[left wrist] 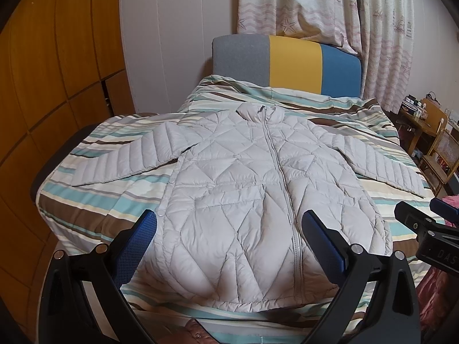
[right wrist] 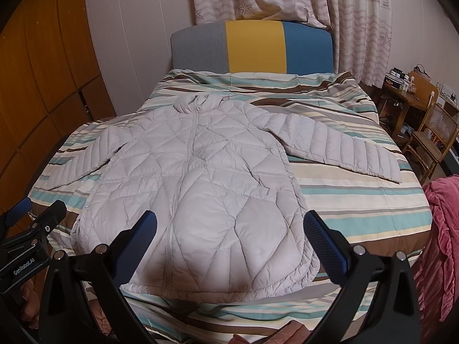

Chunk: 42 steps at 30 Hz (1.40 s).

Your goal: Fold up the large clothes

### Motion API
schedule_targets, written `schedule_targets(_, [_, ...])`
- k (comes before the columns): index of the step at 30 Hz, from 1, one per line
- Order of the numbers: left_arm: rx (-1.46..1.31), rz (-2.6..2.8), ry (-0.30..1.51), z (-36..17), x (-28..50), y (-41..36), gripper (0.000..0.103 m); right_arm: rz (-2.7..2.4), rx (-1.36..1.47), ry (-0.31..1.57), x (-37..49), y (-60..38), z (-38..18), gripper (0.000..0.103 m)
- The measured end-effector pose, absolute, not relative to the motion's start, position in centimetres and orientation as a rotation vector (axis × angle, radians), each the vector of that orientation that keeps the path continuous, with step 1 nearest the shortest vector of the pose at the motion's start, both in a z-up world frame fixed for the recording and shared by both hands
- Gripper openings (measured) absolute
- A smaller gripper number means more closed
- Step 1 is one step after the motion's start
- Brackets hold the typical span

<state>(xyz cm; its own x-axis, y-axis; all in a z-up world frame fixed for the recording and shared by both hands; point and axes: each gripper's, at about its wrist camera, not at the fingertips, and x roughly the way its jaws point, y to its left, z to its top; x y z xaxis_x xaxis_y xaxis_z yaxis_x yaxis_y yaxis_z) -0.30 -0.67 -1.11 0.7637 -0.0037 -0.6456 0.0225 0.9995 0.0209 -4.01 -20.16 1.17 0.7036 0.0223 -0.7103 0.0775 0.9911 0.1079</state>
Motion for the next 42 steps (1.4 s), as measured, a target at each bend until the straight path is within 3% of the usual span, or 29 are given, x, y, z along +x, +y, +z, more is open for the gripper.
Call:
schedule_targets(30, [0.025,-0.027,0.735,-1.8,0.2,-0.6,0.1,-0.037,0.128,0.81,-3.5,-20.4,0.6,0.101])
schedule_targets(42, [0.009,-0.071,0.859,-3.9,2.9,-0.5,0.1,-0.055,0.203,0.842,-1.1,-23.1,-1.8,0.101])
